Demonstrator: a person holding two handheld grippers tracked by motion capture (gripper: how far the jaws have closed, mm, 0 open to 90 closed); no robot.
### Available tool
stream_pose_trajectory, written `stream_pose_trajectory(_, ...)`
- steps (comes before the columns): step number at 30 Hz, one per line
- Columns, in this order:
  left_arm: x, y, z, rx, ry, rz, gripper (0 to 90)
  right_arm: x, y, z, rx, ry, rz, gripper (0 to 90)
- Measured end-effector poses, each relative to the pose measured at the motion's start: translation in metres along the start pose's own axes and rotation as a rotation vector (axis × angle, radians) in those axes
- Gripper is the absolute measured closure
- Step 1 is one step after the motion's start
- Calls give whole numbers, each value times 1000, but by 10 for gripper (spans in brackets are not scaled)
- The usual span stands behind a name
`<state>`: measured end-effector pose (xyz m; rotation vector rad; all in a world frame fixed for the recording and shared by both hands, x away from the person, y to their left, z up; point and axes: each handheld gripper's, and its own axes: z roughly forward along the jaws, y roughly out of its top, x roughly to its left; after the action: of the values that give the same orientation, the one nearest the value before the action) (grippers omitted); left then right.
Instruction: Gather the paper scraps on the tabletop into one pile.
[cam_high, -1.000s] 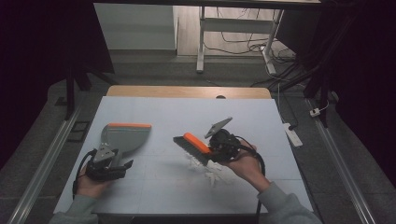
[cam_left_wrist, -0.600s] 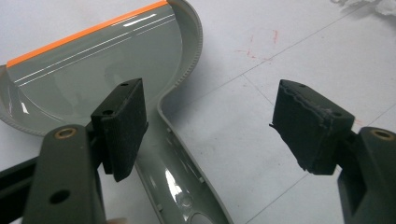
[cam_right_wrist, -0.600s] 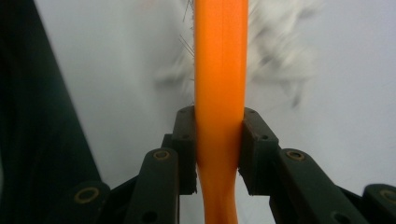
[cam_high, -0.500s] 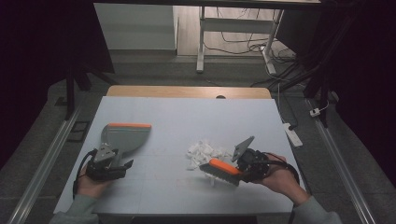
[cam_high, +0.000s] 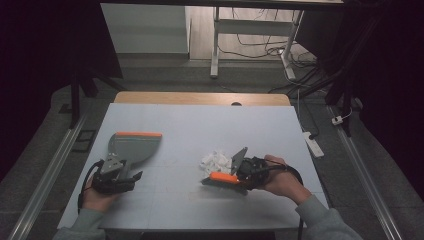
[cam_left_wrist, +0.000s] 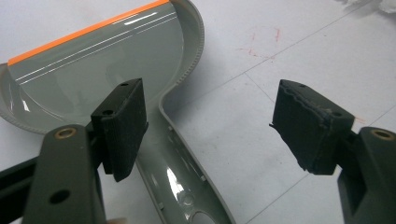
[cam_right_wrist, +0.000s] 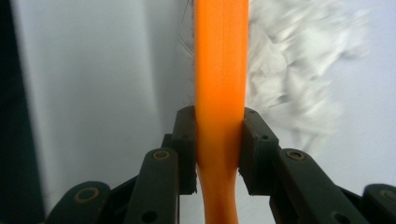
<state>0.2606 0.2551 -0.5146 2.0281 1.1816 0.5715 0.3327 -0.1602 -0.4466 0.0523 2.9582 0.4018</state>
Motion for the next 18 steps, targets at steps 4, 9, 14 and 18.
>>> stream_pose_trajectory(4, 0, 0, 0, 0, 0, -2, 274, -12, 4, 3, -33, -50, 21, 702)
stream_pose_trajectory(9, 1, -1, 0, 2, -1, -3, 274, -14, -3, -11, -179, -5, 79, 701)
stream_pose_trajectory(14, 0, -1, 1, 5, -1, 4, 274, -14, -17, -36, -275, -26, 179, 701)
stream_pose_trajectory(18, -1, 0, 1, 4, 0, 3, 274, -19, -26, -48, -283, -103, 293, 701)
